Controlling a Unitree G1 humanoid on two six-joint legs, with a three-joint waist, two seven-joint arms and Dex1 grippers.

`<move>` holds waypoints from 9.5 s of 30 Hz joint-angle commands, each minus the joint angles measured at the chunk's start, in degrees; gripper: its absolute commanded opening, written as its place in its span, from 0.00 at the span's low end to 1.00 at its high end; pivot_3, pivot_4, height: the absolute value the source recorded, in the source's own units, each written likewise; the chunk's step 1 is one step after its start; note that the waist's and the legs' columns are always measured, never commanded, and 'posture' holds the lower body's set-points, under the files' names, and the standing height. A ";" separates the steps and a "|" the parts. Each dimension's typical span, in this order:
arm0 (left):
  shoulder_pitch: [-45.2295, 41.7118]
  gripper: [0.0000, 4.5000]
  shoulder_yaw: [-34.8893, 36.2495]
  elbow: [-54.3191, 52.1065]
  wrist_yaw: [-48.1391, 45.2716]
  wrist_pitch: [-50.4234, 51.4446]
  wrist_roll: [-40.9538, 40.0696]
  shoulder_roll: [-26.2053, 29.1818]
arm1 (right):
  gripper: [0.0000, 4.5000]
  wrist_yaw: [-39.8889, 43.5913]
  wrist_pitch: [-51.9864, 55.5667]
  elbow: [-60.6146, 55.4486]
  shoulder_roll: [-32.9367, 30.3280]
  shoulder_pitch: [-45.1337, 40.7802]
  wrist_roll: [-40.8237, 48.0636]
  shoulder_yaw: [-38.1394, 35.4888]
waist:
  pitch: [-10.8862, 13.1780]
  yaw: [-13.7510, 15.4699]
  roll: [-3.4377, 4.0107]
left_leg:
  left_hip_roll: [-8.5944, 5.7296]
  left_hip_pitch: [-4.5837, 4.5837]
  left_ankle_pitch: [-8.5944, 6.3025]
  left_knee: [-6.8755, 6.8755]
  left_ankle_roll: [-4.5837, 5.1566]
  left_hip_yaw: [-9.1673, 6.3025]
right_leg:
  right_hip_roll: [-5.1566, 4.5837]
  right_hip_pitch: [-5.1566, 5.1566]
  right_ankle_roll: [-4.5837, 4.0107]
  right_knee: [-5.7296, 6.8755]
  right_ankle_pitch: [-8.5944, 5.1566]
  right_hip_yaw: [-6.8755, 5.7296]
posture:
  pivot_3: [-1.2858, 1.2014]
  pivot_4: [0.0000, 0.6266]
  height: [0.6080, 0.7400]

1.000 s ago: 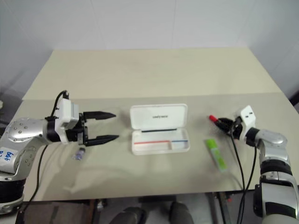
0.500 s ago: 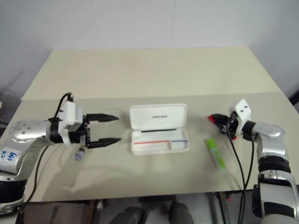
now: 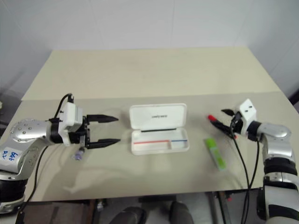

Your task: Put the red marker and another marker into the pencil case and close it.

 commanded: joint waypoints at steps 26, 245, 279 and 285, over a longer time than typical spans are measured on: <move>0.13 0.80 0.94 -1.36 -0.55 -1.60 0.56 1.84 | 0.13 0.87 2.92 3.36 -1.56 0.08 -2.81 2.34 | -0.03 -0.08 -0.05 | 0.15 0.03 0.00 0.06 0.01 0.39 | 0.05 0.02 -0.09 -0.16 0.25 -0.01 | 0.52 0.24 1.00; 39.03 0.80 20.58 -19.43 26.38 -4.26 9.66 -11.49 | 0.99 16.44 16.28 -46.89 8.17 5.55 21.57 2.26 | 0.04 0.21 0.14 | 1.14 -0.04 -0.93 0.23 0.25 1.84 | 0.92 -0.70 -0.52 -0.51 1.12 -0.16 | 0.52 0.24 1.00; 38.36 0.52 13.80 1.89 41.80 -17.72 20.54 -26.49 | 1.00 28.29 7.06 -37.54 4.06 4.15 22.31 9.79 | 0.00 2.00 0.14 | 1.25 0.24 -0.93 0.59 0.22 2.05 | 0.93 -0.06 -0.50 -0.97 1.13 -0.21 | 0.52 0.24 1.00; 38.21 0.09 13.37 1.84 42.21 -16.46 20.12 -26.67 | 1.00 27.36 6.95 -38.13 4.84 4.18 22.06 9.61 | 0.01 1.77 0.14 | 1.26 0.27 -0.94 0.58 0.21 2.06 | 0.94 -0.06 -0.50 -0.96 1.13 -0.20 | 0.52 0.24 1.00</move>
